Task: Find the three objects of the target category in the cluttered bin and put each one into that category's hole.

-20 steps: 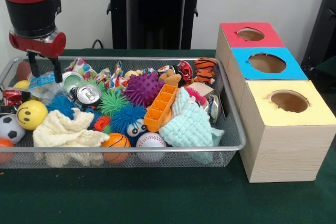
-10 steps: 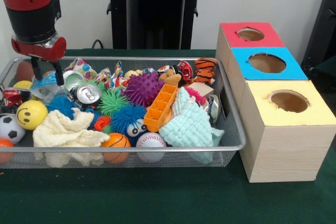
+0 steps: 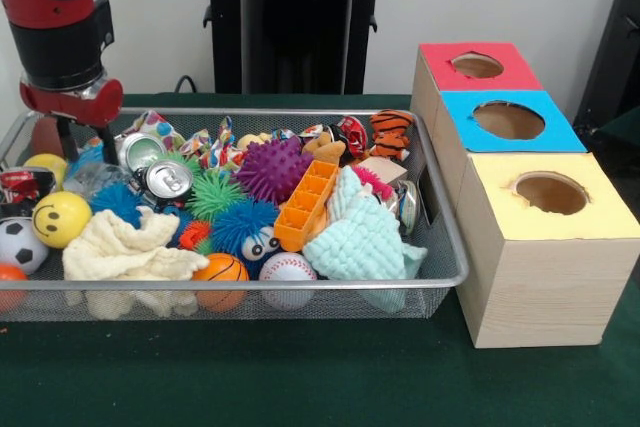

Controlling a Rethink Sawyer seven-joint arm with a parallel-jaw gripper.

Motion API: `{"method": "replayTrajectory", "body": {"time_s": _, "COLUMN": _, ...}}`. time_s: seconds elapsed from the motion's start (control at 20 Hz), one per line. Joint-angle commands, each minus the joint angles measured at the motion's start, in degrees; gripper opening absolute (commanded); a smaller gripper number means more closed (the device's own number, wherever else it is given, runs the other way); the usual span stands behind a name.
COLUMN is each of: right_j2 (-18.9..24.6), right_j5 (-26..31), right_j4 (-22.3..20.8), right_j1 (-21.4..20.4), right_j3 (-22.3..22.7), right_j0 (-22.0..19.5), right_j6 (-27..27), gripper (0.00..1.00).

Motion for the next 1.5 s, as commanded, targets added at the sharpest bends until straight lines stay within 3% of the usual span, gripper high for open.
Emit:
{"method": "replayTrajectory", "body": {"time_s": 0.05, "right_j2": 2.8, "right_j5": -4.0, "right_j4": -5.5, "right_j1": 7.8, "right_j3": -1.1, "right_j0": -0.1, "right_j6": -8.8, "gripper": 1.0}}
{"method": "replayTrajectory", "body": {"time_s": 0.4, "right_j2": 3.1, "right_j5": -3.6, "right_j4": -5.1, "right_j1": 7.5, "right_j3": -1.7, "right_j0": 0.2, "right_j6": -8.8, "gripper": 1.0}}
{"method": "replayTrajectory", "body": {"time_s": 0.6, "right_j2": 3.9, "right_j5": -6.5, "right_j4": -5.7, "right_j1": 7.7, "right_j3": -1.0, "right_j0": -0.6, "right_j6": -8.9, "gripper": 1.0}}
{"method": "replayTrajectory", "body": {"time_s": 0.65, "right_j2": 4.1, "right_j5": -7.4, "right_j4": -5.9, "right_j1": 7.7, "right_j3": -0.8, "right_j0": -0.8, "right_j6": -8.8, "gripper": 0.0}}
{"method": "replayTrajectory", "body": {"time_s": 1.15, "right_j2": 4.0, "right_j5": -4.6, "right_j4": -5.1, "right_j1": 7.7, "right_j3": -1.6, "right_j0": 0.2, "right_j6": -8.8, "gripper": 0.0}}
{"method": "replayTrajectory", "body": {"time_s": 1.5, "right_j2": 3.2, "right_j5": -4.2, "right_j4": -3.8, "right_j1": 1.1, "right_j3": 2.9, "right_j0": 1.7, "right_j6": -5.6, "gripper": 0.0}}
